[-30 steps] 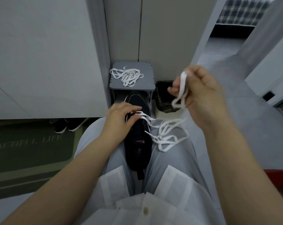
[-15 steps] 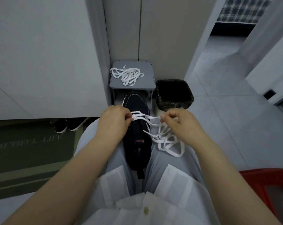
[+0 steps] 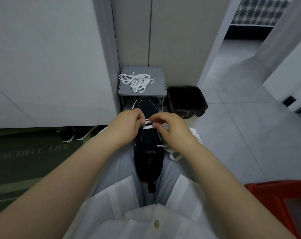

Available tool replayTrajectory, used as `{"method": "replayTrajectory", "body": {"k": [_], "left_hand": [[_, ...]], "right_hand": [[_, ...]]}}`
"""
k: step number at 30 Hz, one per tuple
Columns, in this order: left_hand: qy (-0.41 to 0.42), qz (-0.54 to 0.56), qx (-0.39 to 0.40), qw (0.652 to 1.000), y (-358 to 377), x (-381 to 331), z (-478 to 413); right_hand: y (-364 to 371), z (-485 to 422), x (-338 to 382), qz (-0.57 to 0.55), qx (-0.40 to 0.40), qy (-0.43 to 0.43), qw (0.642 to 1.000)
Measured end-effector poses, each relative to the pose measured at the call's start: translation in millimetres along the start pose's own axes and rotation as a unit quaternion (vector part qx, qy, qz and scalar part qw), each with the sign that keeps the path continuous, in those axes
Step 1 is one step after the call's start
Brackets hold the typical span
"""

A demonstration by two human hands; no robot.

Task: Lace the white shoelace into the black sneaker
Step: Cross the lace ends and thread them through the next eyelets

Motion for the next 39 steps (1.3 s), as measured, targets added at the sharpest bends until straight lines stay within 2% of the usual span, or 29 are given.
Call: {"method": "replayTrajectory", "body": {"k": [5,6,8,12,16,18,20,22,24,26,27,28,29,31,34,36,39], "left_hand": [[-0.034,0.115,0.078,0.990,-11.2,-2.7,-4.3],[-0.032,0.111,0.092,0.989,-13.1,-3.6,-4.1],[-0.025,0.056,0.096,0.994,-17.1,-2.2,-3.7],[-0.052,-0.010,0.014,0.999,-28.2,9.1,-3.5],[-0.064,-0.161,-0.010,0.985,-36.1,25.0,0.7],[-0.060,-0.192,-0.033,0.979,-40.7,37.1,5.3],[-0.058,-0.098,-0.038,0.993,-41.8,47.0,11.7],[-0.059,0.088,-0.013,0.994,-39.5,46.7,18.8],[-0.045,0.292,0.011,0.955,-39.2,38.3,25.2],[-0.040,0.461,0.013,0.886,-42.9,32.0,27.2],[-0.042,0.503,0.019,0.863,-45.2,28.8,27.0],[-0.045,0.509,0.025,0.859,-47.4,24.0,26.1],[-0.049,0.489,0.027,0.871,-49.5,18.7,23.4],[-0.042,0.396,0.028,0.917,-56.3,5.5,17.7],[0.029,0.147,0.004,0.989,-70.7,-7.3,7.7],[0.073,0.021,-0.016,0.997,-74.2,-7.4,3.2],[0.082,-0.047,-0.003,0.996,-59.2,0.5,0.0]], "right_hand": [[14.2,-10.2,8.1,-0.010,-0.023,-0.019,1.000],[14.8,-12.1,9.4,-0.015,-0.027,-0.018,0.999],[12.8,-16.3,11.2,-0.023,-0.037,-0.011,0.999],[3.8,-19.8,6.5,-0.116,-0.055,0.056,0.990],[1.9,-20.1,-1.5,-0.157,-0.042,0.105,0.981],[-3.2,-21.3,-3.6,-0.166,-0.009,0.109,0.980],[-10.2,-22.4,-4.9,-0.169,0.048,0.110,0.978],[-17.6,-23.1,-6.8,-0.196,0.081,0.107,0.971],[-25.5,-24.3,-9.0,-0.226,0.072,0.100,0.966],[-29.0,-24.4,-8.9,-0.246,0.054,0.097,0.963],[-27.1,-23.5,-5.7,-0.254,0.057,0.093,0.961],[-23.0,-21.9,-0.3,-0.258,0.070,0.078,0.961],[-17.4,-19.7,6.8,-0.250,0.087,0.051,0.963],[-2.6,-15.4,21.8,-0.211,0.126,-0.008,0.969],[4.3,-10.7,39.9,-0.209,0.174,-0.021,0.962],[-8.7,-12.4,42.4,-0.238,0.131,0.000,0.962],[-31.6,-15.3,32.5,-0.261,0.037,0.038,0.964]]}}
Point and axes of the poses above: each hand's wrist, its own z-axis away from the middle knuckle, its own y-axis out of the palm, x = y × z, the point moved 2 cm from there along -z, towards the middle knuckle, and after that the axes turned 14 degrees about y, right-handed, at the moved point
